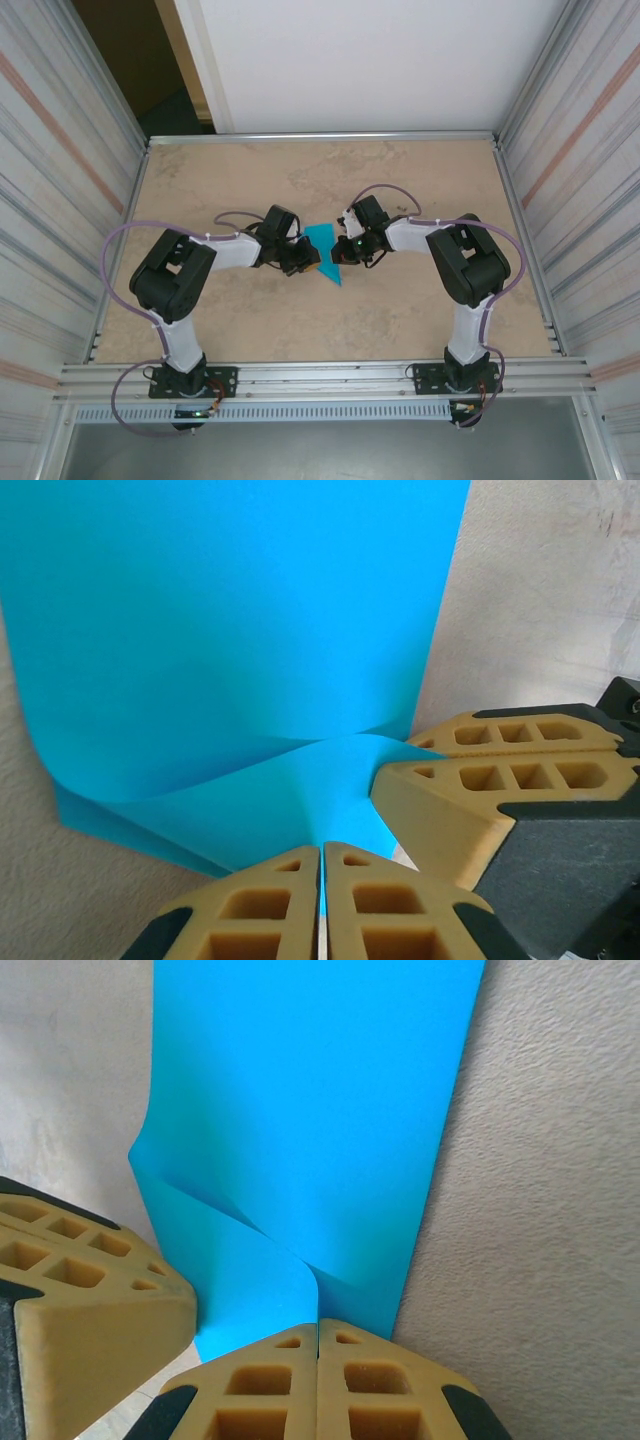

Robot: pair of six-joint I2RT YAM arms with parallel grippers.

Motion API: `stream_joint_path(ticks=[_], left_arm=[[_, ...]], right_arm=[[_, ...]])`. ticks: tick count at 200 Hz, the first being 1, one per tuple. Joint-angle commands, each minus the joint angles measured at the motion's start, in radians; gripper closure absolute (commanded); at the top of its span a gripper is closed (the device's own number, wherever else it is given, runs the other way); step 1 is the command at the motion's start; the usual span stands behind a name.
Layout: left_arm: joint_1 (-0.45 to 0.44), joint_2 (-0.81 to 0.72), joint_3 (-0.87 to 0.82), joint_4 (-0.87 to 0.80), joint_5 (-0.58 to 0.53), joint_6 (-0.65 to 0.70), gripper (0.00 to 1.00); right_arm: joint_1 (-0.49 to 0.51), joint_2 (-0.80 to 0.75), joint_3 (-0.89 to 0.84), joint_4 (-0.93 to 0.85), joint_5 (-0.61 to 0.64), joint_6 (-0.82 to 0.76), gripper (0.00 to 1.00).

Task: Fold a paper plane with a square sheet of paper (pick it up from the middle)
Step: Third fold the triangle at the center of the table.

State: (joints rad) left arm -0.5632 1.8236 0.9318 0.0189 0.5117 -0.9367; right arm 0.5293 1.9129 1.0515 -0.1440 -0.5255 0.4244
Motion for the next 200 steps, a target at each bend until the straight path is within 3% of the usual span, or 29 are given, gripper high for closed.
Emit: stream_joint_path(ticks=[1,37,113,200], left_arm=[[0.024,-0.01,0.044,-0.05,-0.011,0.047,0.89],[0.08,0.014,0.145,-0.155,-0.037,0.127,0.88],[0.088,0.232,0.424,-0.388,-0.103,0.238,0.88],[0.087,0.31,0.475,-0.461,-0.1,0.283,0.9]], right_arm=[[0.006,0.022,0.026,-0.022,0.013,-0.029,1.0],[0.006,0.025,0.025,-0.026,0.014,-0.032,1.0],[0.014,0.024,0.036,-0.035,0.014,-0.042,1.0],[0.012,0.024,0.046,-0.035,0.019,-0.047,1.0]])
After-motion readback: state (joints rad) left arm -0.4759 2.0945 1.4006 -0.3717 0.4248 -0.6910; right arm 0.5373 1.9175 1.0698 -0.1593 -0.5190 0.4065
